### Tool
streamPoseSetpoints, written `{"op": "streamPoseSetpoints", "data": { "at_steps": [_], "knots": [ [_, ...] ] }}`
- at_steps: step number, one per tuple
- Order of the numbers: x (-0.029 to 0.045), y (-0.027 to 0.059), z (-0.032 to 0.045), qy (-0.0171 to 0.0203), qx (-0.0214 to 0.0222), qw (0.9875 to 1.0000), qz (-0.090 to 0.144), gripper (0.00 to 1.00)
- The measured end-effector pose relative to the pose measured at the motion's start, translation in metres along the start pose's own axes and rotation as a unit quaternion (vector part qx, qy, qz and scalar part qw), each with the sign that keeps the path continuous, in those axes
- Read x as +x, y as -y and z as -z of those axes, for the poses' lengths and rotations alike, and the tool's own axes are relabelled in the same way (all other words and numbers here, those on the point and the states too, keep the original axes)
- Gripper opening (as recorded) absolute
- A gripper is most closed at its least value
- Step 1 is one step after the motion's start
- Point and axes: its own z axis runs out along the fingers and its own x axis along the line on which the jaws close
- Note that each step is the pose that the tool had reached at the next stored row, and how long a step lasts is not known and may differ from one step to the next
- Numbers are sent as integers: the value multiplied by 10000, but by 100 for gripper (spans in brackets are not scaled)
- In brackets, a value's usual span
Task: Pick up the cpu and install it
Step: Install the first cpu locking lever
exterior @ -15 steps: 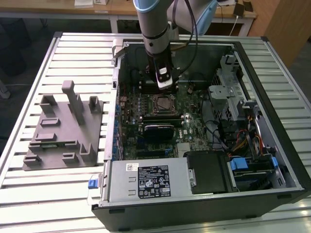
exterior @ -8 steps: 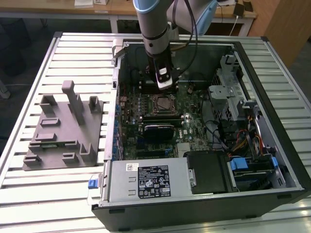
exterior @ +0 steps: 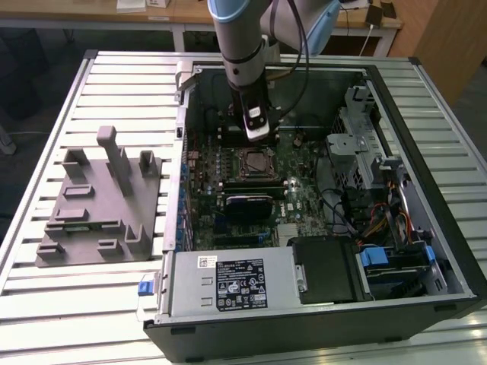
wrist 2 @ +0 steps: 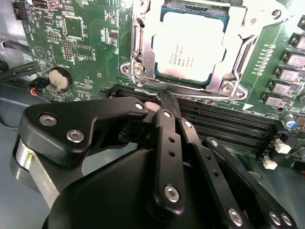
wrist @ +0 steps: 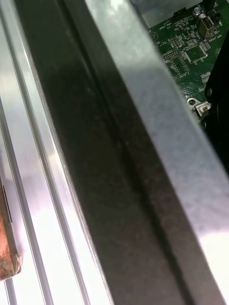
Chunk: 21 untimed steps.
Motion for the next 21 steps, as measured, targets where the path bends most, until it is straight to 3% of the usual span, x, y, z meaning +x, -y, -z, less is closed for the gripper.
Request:
{"op": "streamPoseSetpoints", "data": {
  "at_steps": [15, 21],
  "knots": [
    [6, 8, -32, 9, -4, 10000, 4, 11],
    [-1, -1, 8, 8, -3, 10000, 4, 11]
  ]
}}
